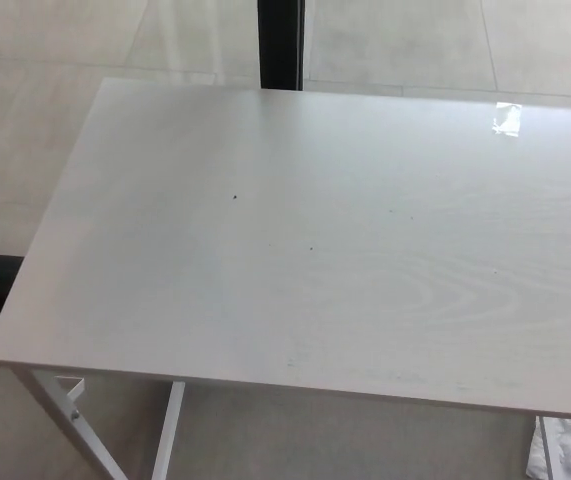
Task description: The robot uses both its hands to grab the left and right ends of a football kept in the middle of the desk infront of it, lifts it up and places it in the palm of a person
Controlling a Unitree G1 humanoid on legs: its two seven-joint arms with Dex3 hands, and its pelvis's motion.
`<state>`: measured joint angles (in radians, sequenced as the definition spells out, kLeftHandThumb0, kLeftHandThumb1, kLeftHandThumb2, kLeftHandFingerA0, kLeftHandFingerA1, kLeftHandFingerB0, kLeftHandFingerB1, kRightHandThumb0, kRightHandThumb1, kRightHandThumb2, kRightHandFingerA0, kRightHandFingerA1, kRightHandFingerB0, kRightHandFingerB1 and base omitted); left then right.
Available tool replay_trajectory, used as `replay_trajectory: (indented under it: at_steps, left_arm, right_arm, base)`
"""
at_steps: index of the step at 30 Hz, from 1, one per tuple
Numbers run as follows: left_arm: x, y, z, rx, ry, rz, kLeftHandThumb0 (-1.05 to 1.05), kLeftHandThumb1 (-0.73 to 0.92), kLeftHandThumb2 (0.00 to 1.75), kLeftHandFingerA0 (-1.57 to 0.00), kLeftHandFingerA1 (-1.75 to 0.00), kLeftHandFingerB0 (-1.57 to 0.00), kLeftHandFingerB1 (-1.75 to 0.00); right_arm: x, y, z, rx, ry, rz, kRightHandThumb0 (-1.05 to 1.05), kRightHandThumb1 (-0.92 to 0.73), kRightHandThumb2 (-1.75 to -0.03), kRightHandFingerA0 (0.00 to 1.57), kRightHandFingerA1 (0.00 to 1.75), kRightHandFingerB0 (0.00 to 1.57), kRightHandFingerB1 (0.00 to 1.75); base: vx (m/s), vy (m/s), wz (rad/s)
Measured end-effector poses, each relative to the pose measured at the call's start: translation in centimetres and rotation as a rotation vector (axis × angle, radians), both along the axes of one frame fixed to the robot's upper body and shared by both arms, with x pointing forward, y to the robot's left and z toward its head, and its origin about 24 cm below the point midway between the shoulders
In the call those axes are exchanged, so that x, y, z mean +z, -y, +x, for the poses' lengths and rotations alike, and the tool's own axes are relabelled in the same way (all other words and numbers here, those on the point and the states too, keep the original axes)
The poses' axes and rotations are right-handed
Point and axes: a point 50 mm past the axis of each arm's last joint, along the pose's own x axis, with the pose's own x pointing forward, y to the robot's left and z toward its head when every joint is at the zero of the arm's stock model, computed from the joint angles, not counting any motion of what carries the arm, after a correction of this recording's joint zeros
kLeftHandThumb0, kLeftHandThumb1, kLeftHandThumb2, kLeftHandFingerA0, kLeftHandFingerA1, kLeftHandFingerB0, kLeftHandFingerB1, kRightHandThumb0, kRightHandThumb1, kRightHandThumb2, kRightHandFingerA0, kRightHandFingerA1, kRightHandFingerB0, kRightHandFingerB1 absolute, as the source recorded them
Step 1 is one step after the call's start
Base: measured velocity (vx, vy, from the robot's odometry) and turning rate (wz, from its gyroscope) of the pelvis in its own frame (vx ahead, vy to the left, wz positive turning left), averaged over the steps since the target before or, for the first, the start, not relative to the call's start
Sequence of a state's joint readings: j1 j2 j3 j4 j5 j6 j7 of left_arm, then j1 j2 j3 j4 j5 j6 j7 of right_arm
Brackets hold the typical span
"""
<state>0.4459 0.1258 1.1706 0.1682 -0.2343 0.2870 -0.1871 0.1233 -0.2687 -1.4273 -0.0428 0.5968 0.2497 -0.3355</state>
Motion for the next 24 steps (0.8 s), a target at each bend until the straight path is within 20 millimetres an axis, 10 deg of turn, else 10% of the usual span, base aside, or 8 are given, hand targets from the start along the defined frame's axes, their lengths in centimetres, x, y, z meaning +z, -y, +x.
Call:
replay_trajectory:
  at_steps: [3, 4, 8, 9, 11, 14, 17, 24]
  left_arm:
    - [-1.7, 0.3, 0.5, -0.053, -0.074, -0.071, -0.65, 0.59, 1.06, -0.56, -0.79, -0.11, -0.53]
    - [-2.3, 0.4, 0.6, -0.069, -0.098, -0.094, -0.72, 0.62, 1.06, -0.57, -0.81, -0.15, -0.56]
    - [-4.4, 0.5, -0.2, -0.082, -0.179, -0.195, -0.78, 0.64, 0.98, -0.43, -0.75, -0.15, -0.56]
    - [-4.7, 0.5, -0.4, -0.079, -0.189, -0.211, -0.75, 0.82, 0.64, -0.46, -0.80, -0.19, -0.51]
    - [-5.5, 0.4, -1.2, -0.065, -0.219, -0.252, -0.79, 0.65, 1.01, -0.47, -0.77, -0.18, -0.57]
    - [-6.2, 0.2, -2.2, -0.060, -0.258, -0.293, -0.79, 0.77, 0.65, -0.81, -0.72, -0.43, -0.57]
    - [-6.5, 0.1, -2.8, -0.067, -0.283, -0.320, -0.66, 0.60, 1.07, -0.67, -0.80, -0.18, -0.54]
    - [-6.5, -0.6, -3.4, -0.105, -0.289, -0.351, -0.75, 0.62, 0.95, -0.30, -0.70, -0.05, -0.52]
  right_arm:
    - [-2.0, 0.5, 0.4, 0.010, -0.013, 0.093, -0.74, -0.60, -0.95, 0.02, 0.64, 0.02, 0.44]
    - [-2.8, 0.6, 0.5, 0.018, -0.028, 0.124, -0.71, -0.76, -0.60, 0.08, 0.87, 0.19, 0.49]
    - [-6.1, 0.9, 0.4, 0.067, -0.148, 0.249, -0.73, -0.74, -0.59, 0.09, 0.84, 0.16, 0.47]
    - [-6.6, 0.9, 0.3, 0.076, -0.172, 0.268, -0.74, -0.58, -0.95, 0.36, 0.77, 0.16, 0.53]
    - [-8.1, 0.8, -0.1, 0.103, -0.255, 0.315, -0.74, -0.57, -0.93, 0.32, 0.76, 0.14, 0.53]
    - [-9.4, 0.8, -0.6, 0.153, -0.392, 0.353, -0.68, -0.73, -0.62, 0.07, 0.74, 0.15, 0.44]
    - [-10.1, 0.9, -1.1, 0.211, -0.515, 0.366, -0.72, -0.71, -0.61, 0.05, 0.72, 0.11, 0.44]
    - [-10.8, 1.1, -2.0, 0.344, -0.749, 0.364, -0.80, -0.57, -0.95, 0.22, 0.70, 0.06, 0.53]
  base:
    - [0.00, 0.000, 0.00]
    - [0.00, 0.000, 0.00]
    - [0.00, 0.000, 0.00]
    - [0.00, 0.000, 0.00]
    - [0.00, 0.000, 0.00]
    - [0.00, 0.000, 0.00]
    - [0.00, 0.000, 0.00]
    - [0.00, 0.000, 0.00]
